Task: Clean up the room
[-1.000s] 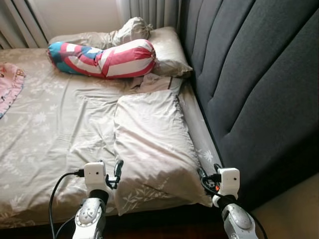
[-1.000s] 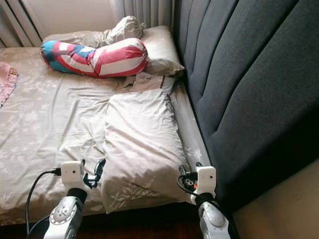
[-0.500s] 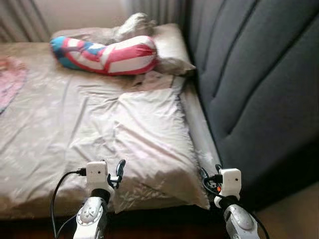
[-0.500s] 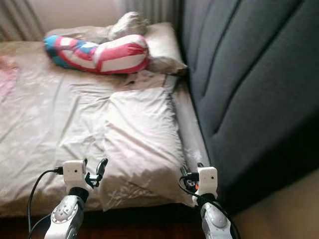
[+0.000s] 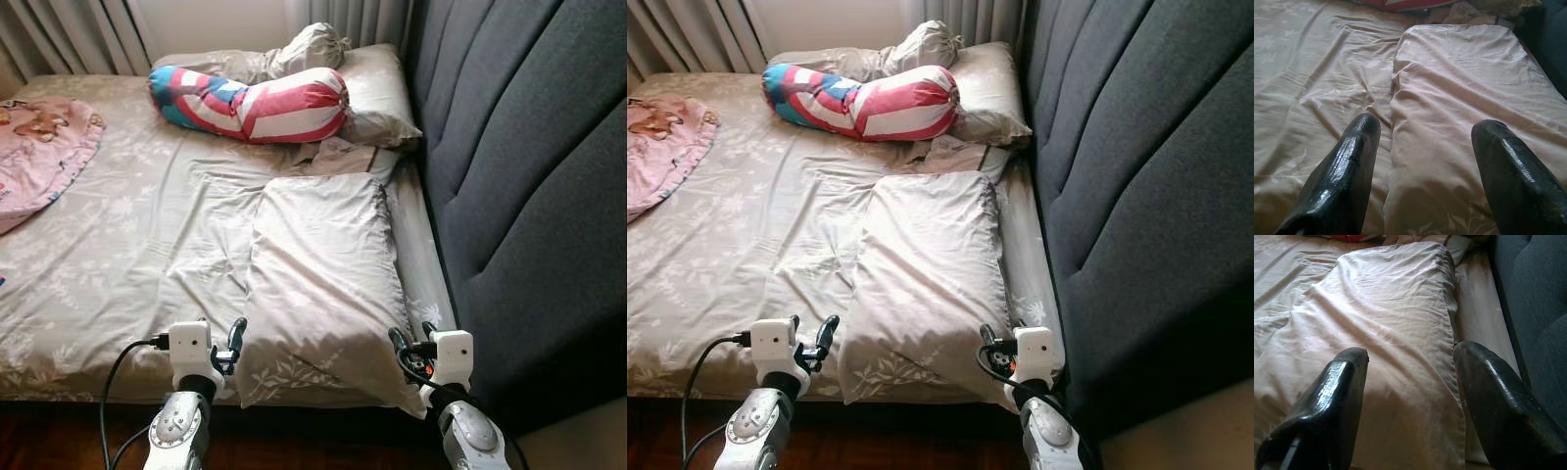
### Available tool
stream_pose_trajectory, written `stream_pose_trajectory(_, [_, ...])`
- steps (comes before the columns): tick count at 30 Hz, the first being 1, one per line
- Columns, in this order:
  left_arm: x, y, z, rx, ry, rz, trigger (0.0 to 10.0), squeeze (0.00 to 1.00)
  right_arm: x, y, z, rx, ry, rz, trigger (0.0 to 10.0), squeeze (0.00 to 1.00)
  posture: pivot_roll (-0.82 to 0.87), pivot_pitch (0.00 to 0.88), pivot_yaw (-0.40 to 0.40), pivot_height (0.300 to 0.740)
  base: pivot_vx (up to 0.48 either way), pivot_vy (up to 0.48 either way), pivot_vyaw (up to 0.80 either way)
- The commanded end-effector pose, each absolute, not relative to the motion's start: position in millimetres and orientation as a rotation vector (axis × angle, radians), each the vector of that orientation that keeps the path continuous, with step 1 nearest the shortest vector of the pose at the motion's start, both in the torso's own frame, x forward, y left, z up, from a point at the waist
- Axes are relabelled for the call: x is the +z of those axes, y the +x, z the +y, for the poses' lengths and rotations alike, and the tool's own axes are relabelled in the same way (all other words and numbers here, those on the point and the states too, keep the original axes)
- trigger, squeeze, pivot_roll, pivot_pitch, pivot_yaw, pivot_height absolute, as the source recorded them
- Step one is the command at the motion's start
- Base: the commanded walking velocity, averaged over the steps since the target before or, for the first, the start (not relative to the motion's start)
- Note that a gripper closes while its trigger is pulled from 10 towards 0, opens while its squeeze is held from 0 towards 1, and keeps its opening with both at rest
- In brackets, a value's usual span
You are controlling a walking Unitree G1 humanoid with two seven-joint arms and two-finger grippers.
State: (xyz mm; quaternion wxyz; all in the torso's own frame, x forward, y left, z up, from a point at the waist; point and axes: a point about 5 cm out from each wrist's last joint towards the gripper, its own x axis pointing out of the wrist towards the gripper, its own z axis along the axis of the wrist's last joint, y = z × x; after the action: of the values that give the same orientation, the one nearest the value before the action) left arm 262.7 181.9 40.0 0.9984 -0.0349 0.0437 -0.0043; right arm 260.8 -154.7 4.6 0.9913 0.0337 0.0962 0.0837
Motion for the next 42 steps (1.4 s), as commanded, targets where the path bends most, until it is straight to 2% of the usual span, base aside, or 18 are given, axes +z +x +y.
stream_pose_trajectory(1, [40.9,262.8,181.6,-0.015,-0.071,0.091,10.0,0.00,3.2,259.8,-154.4,0.164,0.072,0.201,10.0,0.00,-0.06,0.088,-0.030,0.740,0.000,0.000,0.00])
stream_pose_trajectory(42, [44.4,263.5,179.9,-0.025,-0.082,0.061,10.0,0.00,1.7,259.3,-152.3,0.174,0.080,0.209,10.0,0.00,-0.05,0.089,-0.030,0.740,0.000,0.000,0.00])
